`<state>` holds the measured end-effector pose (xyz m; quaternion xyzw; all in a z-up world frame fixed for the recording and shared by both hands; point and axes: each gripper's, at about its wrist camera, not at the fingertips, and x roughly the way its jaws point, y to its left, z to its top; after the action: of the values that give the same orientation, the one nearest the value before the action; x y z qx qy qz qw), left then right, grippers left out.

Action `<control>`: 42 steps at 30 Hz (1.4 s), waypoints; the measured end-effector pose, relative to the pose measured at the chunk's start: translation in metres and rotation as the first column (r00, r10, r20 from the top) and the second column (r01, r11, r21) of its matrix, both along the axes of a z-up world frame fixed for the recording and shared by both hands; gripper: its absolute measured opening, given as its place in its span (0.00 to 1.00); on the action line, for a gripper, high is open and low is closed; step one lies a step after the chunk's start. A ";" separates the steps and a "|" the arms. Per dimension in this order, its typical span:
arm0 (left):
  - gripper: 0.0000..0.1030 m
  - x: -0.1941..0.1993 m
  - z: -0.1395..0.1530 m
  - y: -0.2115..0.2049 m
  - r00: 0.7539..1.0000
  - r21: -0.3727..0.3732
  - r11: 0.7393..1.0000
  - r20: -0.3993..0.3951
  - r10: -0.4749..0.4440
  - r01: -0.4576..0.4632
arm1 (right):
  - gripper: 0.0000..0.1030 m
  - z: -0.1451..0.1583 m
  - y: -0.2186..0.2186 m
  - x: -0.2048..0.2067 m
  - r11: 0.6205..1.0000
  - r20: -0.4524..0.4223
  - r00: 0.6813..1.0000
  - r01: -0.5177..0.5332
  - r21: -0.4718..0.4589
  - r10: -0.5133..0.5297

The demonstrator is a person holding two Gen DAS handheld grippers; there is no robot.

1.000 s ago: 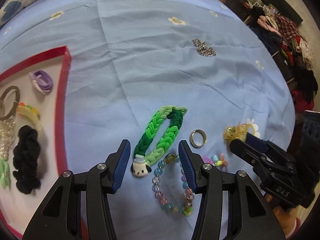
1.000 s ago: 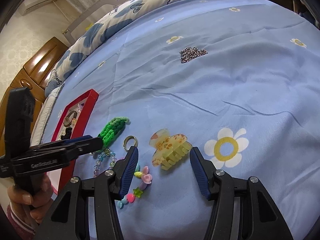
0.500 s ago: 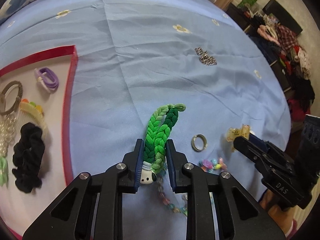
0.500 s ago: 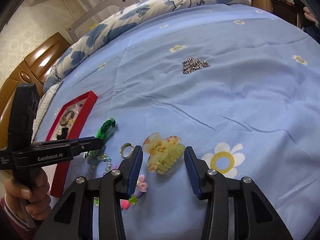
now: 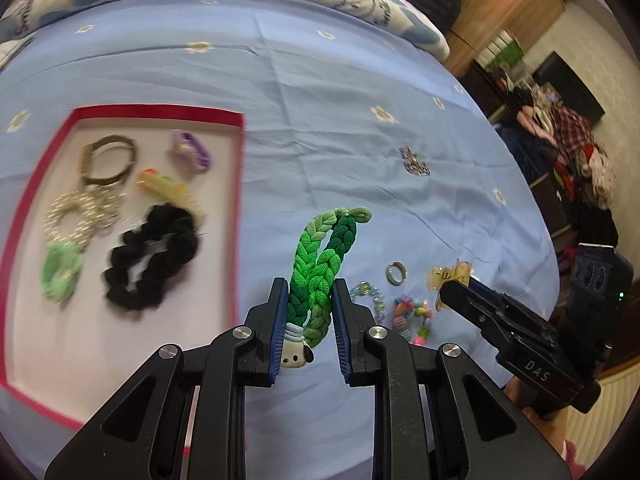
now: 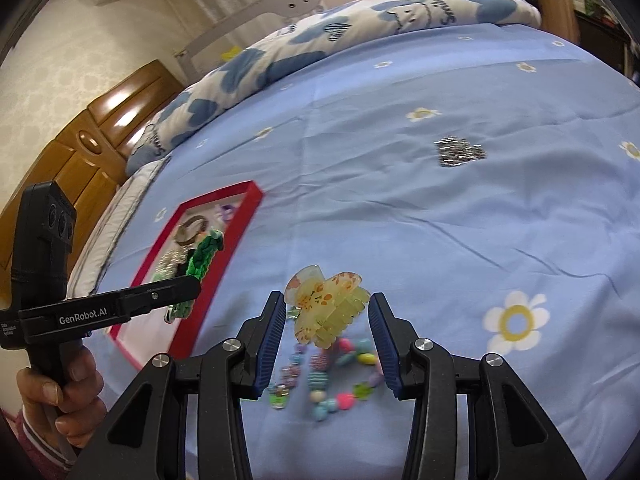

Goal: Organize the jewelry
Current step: 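Grasp the green braided hair tie with the left gripper while the right grasps the yellow claw clip, then carry the braided tie and claw clip into the lid while both grippers open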

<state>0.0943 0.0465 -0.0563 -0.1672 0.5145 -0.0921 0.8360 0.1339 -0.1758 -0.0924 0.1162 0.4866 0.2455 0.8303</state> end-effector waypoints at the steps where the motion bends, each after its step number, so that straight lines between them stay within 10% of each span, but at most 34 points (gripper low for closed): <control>1: 0.19 -0.003 0.002 0.005 1.000 -0.002 1.000 0.003 0.010 -0.010 | 0.42 0.002 0.005 -0.002 1.000 0.003 1.000 -0.013 0.004 0.013; 42: 0.19 -0.058 -0.024 0.151 0.939 0.120 0.933 -0.023 0.344 -0.339 | 0.42 -0.004 0.198 -0.013 0.923 -0.021 0.923 -0.383 0.027 0.384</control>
<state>0.0366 0.1979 -0.0804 -0.2081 0.5002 0.0876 0.8360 0.1205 0.0219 -0.0965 0.0311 0.5076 0.4069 0.7588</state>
